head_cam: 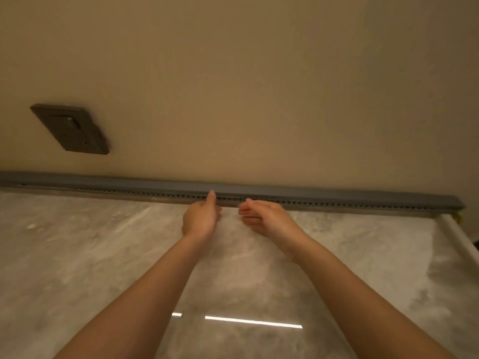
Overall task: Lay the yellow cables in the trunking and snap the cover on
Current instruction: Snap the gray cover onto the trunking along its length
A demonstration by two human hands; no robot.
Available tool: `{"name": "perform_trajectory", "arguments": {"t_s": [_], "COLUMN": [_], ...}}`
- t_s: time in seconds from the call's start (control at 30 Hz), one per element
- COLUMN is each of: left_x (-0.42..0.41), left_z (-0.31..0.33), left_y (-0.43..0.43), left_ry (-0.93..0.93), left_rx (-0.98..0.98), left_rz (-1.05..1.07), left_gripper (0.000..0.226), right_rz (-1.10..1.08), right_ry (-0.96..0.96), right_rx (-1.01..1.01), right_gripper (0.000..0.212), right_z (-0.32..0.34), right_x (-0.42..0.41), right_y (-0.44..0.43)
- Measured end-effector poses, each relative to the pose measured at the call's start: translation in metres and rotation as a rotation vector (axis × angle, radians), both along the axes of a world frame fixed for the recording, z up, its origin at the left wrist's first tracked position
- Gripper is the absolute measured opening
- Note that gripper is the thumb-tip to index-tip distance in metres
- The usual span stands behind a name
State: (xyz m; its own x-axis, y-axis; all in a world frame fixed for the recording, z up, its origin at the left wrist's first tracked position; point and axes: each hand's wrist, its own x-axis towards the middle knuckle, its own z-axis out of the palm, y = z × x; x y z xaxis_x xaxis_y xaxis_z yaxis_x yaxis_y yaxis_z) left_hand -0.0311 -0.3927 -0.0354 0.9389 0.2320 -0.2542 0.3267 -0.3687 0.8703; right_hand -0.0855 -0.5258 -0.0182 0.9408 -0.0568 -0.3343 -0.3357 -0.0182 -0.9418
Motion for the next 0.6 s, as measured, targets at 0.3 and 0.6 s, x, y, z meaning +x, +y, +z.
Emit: {"name": "perform_trajectory", "arguments": {"t_s": [0.3,0.6], "left_x": [0.012,0.024], "left_z": [-0.011,-0.014], "left_y": [-0.035,-0.035], "left_ry": [-0.002,0.042], "left_rx": [0.01,-0.021], "left_rz": [0.162,0.187], "left_gripper": [0.049,0.045], "right_rz": [-0.325,-0.311], "right_ry": [-0.237,-0.258], "right_rx": [-0.401,-0.3], "right_gripper": [0.044,0.041], "right_z": [-0.025,-0.027], "right_x": [-0.018,-0.017], "right_y": [-0.095,-0.093]}}
